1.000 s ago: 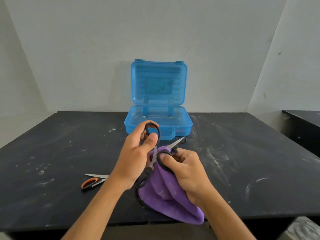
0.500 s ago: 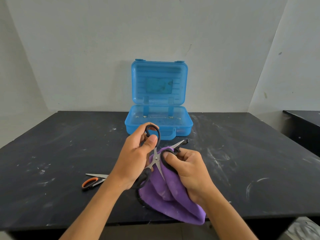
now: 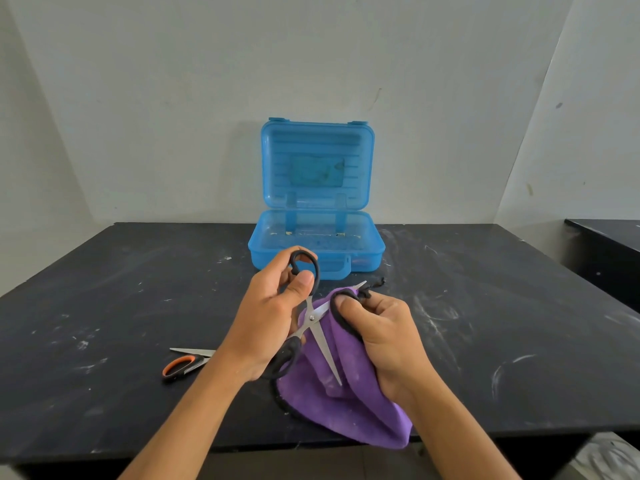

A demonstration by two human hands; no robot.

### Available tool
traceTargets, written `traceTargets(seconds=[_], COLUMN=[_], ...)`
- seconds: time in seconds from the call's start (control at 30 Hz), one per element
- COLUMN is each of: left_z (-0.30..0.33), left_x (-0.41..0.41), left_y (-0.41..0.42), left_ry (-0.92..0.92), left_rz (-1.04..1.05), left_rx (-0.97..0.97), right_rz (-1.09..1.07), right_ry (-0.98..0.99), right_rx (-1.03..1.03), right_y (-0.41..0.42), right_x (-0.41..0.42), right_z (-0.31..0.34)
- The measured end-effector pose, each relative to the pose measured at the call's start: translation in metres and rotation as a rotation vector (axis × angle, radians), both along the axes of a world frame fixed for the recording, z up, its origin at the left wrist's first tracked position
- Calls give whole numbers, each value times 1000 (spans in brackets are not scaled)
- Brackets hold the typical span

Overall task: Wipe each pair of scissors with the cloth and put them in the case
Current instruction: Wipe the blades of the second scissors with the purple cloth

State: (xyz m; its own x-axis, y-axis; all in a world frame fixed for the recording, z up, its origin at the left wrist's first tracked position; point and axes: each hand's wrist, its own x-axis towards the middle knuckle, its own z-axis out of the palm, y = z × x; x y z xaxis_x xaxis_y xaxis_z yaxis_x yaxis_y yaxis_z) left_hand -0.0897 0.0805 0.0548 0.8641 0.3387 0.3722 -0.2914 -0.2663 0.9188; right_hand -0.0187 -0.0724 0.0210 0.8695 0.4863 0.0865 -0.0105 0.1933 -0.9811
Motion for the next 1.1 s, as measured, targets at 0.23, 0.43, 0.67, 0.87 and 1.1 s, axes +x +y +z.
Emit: traceTargets(seconds=[0.23,0.43,0.67,0.87,1.1], left_z=[4,4,6,7,-5], left_x=[-1,-1,-6,-2,-9], left_y=[-1,0,13,14,24], left_ry=[19,78,352,505,394], left_rz=[-23,-3,-151,-344,-456], left_rx=[-19,-74,-327,-518,-632], right_rz=[-45,-83,148,129,-152], right_ry=[23,67,91,-119,-164], right_rx=[16,72,257,178,161], right_y=[-1,-3,-24,-22,-17], right_x=[1,5,23,21,17], right_z=[6,7,8,5,12])
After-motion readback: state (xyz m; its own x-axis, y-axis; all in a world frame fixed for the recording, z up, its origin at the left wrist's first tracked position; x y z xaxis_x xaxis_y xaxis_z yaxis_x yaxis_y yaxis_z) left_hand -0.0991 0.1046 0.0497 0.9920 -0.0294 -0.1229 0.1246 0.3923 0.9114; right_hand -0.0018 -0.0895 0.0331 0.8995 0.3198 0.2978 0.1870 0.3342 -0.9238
